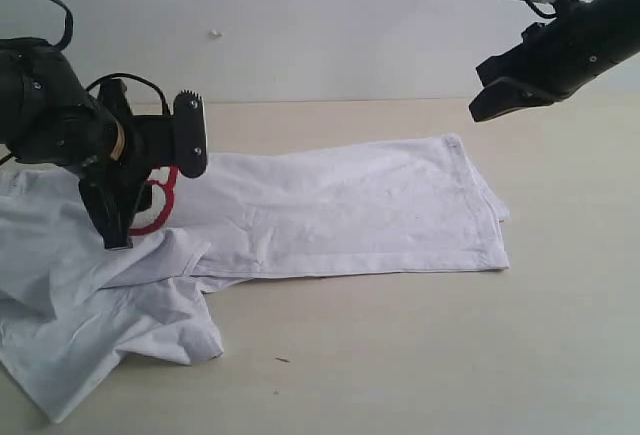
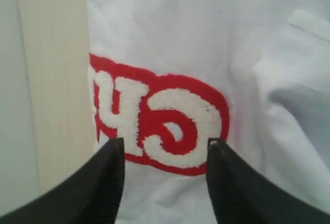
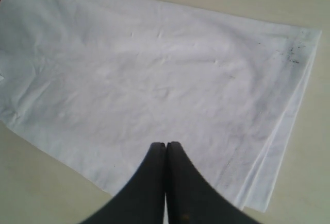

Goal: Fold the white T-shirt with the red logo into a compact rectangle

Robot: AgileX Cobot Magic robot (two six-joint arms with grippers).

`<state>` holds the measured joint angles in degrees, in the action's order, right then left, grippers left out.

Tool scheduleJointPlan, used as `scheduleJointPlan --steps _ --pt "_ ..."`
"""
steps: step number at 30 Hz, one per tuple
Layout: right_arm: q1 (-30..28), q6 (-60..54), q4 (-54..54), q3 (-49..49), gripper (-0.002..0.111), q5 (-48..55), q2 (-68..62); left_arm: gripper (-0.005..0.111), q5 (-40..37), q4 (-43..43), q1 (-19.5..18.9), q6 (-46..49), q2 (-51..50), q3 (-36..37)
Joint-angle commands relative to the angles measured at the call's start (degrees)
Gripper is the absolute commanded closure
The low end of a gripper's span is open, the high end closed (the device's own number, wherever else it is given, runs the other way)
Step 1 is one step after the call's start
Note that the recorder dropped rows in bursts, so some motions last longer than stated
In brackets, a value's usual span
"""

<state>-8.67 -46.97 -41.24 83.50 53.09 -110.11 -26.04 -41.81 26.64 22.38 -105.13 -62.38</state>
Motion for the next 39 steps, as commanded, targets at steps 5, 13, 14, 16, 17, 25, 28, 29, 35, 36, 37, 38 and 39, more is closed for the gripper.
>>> scheduleJointPlan --steps 5,13,14,16,17,25,28,29,35,36,37,38,39 --pt "0.0 -0.4 0.1 0.3 0.108 -0.5 0.6 0.077 -12.7 24.5 -2.4 -5.3 -1.5 -3.3" --pt "0.0 -0.4 0.1 0.3 0.108 1.2 0.6 0.057 -19.5 38.0 -8.6 -1.0 -2.2 -4.6" --pt "0.0 -0.4 0.0 0.3 0.108 1.2 0.6 0.056 -18.9 38.0 -9.1 -1.2 -2.2 -4.2" --pt "0.0 -0.4 -0.1 0.3 0.108 1.2 0.6 0.056 -16.7 37.9 -10.1 -1.4 -2.5 -3.2" --pt "0.0 -0.4 -0.1 0.3 0.108 1.2 0.6 0.056 -15.4 37.8 -10.4 -1.4 -2.6 -2.7" --pt "0.0 -0.5 -0.1 0.3 0.108 1.0 0.6 0.057 -17.7 37.8 -12.2 -0.6 -3.6 -0.8" --pt "0.0 -0.5 -0.1 0.3 0.108 1.3 0.6 0.057 -20.3 38.2 -12.5 -0.5 -4.9 -0.8" --pt "0.0 -0.5 -0.1 0.3 0.108 1.4 0.6 0.057 -21.4 38.3 -12.5 -0.3 -5.6 -0.8" --pt "0.0 -0.5 -0.1 0.3 0.108 1.3 0.6 0.057 -23.5 40.0 -12.2 2.1 -6.4 -0.8" --pt "0.0 -0.5 -0.1 0.3 0.108 1.2 0.6 0.057 -23.5 40.3 -12.2 2.5 -6.4 -0.8" --pt "0.0 -0.5 -0.1 0.3 0.108 1.2 0.6 0.057 -23.9 40.7 -12.2 3.1 -6.4 -0.8" --pt "0.0 -0.5 -0.1 0.3 0.108 1.0 0.6 0.057 -24.2 41.8 -12.2 4.4 -6.4 -0.8" --pt "0.0 -0.5 -0.1 0.3 0.108 1.0 0.6 0.058 -24.7 42.9 -12.2 5.3 -6.4 -0.8"
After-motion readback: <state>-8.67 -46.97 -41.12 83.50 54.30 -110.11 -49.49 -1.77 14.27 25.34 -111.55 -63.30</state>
